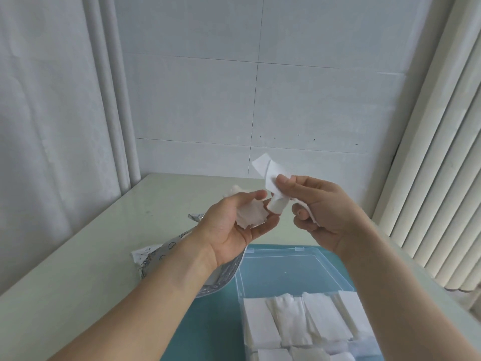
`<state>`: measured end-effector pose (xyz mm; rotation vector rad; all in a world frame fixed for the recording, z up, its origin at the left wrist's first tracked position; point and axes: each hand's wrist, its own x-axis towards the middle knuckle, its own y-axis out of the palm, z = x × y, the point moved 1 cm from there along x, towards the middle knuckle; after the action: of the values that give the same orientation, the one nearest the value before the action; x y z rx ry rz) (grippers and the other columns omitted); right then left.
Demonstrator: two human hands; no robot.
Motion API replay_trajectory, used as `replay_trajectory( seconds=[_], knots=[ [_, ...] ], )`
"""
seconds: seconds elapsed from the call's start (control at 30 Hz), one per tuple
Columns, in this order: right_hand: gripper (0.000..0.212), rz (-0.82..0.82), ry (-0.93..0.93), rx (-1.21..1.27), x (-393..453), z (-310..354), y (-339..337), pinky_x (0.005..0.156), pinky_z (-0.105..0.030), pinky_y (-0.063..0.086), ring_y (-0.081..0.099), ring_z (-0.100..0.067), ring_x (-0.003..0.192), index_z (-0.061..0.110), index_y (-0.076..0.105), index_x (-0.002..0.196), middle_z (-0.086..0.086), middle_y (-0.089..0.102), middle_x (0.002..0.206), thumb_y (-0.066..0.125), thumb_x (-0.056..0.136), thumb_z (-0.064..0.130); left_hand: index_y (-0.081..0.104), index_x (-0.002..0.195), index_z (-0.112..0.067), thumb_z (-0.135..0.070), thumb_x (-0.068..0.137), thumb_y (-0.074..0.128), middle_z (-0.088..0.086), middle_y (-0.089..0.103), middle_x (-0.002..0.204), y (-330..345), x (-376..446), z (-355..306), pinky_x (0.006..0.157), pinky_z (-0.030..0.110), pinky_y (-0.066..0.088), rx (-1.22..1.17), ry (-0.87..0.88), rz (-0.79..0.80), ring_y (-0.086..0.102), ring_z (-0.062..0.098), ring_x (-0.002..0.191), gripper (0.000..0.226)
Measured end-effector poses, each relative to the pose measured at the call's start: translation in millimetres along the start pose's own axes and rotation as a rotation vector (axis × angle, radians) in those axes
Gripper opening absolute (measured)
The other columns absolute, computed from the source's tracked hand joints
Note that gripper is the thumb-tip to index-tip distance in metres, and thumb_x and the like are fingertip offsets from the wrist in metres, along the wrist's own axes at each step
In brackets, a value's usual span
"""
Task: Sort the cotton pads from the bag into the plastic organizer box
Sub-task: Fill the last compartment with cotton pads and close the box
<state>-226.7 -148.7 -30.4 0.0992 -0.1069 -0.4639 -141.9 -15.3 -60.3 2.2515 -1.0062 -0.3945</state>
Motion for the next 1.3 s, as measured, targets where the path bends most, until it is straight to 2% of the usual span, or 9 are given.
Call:
replay_trajectory(
  seconds=[0.17, 0.3, 0.4, 0.5, 0.6, 0.73, 1.0, 1.13, 1.3],
  knots=[
    [0.019, 0.016, -0.038, -0.133, 3, -5, 0, 0.041, -0.02, 0.026, 0.036, -0.01, 0.038, 0.009, 0.069, 0.082, 0.004, 0.051, 0.049, 0.076, 0.084, 0.026, 0.067, 0.104, -0.001, -0.024, 0.095, 0.054, 0.017, 0.063, 0.084, 3, -5, -3, 0.052, 0.026, 0.053, 0.11, -0.161, 0.112, 0.061, 0.024, 0.067, 0.027],
    [0.022, 0.018, -0.082, -0.236, 4, -8, -2, 0.046, -0.024, 0.023, 0.031, -0.015, 0.049, 0.007, 0.079, 0.088, -0.009, 0.059, 0.064, 0.07, 0.093, 0.026, 0.064, 0.105, -0.002, -0.018, 0.085, 0.065, 0.013, 0.064, 0.081, 2, -5, -2, 0.052, 0.022, 0.052, 0.131, -0.162, 0.161, 0.061, 0.019, 0.065, 0.025],
    [0.017, -0.048, -0.089, -0.222, 5, -8, -4, 0.046, -0.024, 0.021, 0.027, -0.015, 0.047, 0.007, 0.079, 0.088, 0.0, 0.045, 0.055, 0.069, 0.093, 0.019, 0.064, 0.102, -0.002, -0.011, 0.084, 0.066, 0.012, 0.066, 0.078, 0, -3, 2, 0.052, 0.022, 0.053, 0.185, -0.115, 0.111, 0.062, 0.019, 0.062, 0.02],
    [0.02, -0.092, -0.088, -0.208, 6, -6, -5, 0.044, -0.023, 0.022, 0.027, -0.013, 0.043, 0.012, 0.08, 0.075, 0.005, 0.041, 0.048, 0.069, 0.092, 0.015, 0.064, 0.1, -0.001, -0.007, 0.087, 0.065, 0.012, 0.066, 0.077, -2, -2, 1, 0.052, 0.023, 0.054, 0.199, -0.082, 0.088, 0.062, 0.019, 0.062, 0.014],
    [0.033, -0.097, -0.081, -0.185, 8, -6, -7, 0.048, -0.026, 0.02, 0.027, -0.014, 0.041, 0.016, 0.072, 0.059, 0.005, 0.04, 0.046, 0.07, 0.091, 0.016, 0.065, 0.099, -0.001, -0.005, 0.088, 0.064, 0.012, 0.068, 0.076, -2, -3, 0, 0.052, 0.022, 0.054, 0.252, -0.059, 0.091, 0.063, 0.019, 0.061, 0.012],
    [0.029, -0.002, -0.107, -0.213, 8, -4, -14, 0.043, -0.024, 0.021, 0.024, -0.014, 0.039, 0.01, 0.059, 0.063, -0.005, 0.038, 0.053, 0.077, 0.085, 0.02, 0.066, 0.098, -0.006, -0.004, 0.091, 0.064, 0.009, 0.065, 0.076, -2, -4, -1, 0.045, 0.022, 0.044, 0.443, -0.003, 0.085, 0.058, 0.019, 0.058, 0.008],
    [0.026, 0.002, -0.097, -0.24, 10, -8, -16, 0.04, -0.022, 0.022, 0.025, -0.015, 0.04, 0.013, 0.062, 0.062, -0.011, 0.046, 0.063, 0.082, 0.078, 0.019, 0.064, 0.103, -0.003, -0.002, 0.092, 0.064, 0.008, 0.065, 0.078, -3, -6, 1, 0.043, 0.022, 0.041, 0.628, -0.014, 0.138, 0.058, 0.02, 0.058, 0.011],
    [0.032, -0.049, -0.095, -0.22, 9, -2, -21, 0.04, -0.021, 0.023, 0.026, -0.012, 0.037, 0.018, 0.062, 0.055, -0.002, 0.045, 0.05, 0.081, 0.079, 0.024, 0.065, 0.106, 0.003, 0.005, 0.086, 0.067, 0.012, 0.07, 0.08, -3, -3, 1, 0.053, 0.024, 0.053, 0.51, 0.016, 0.051, 0.066, 0.02, 0.061, 0.02],
    [0.037, -0.039, -0.008, -0.128, 10, 1, -26, 0.042, -0.022, 0.021, 0.025, -0.015, 0.048, 0.014, 0.05, 0.06, 0.001, 0.036, 0.052, 0.077, 0.083, 0.025, 0.068, 0.093, 0.0, 0.01, 0.08, 0.072, 0.014, 0.07, 0.084, -5, 4, 1, 0.062, 0.024, 0.058, 0.391, 0.239, -0.19, 0.07, 0.022, 0.065, 0.016]
  ],
)
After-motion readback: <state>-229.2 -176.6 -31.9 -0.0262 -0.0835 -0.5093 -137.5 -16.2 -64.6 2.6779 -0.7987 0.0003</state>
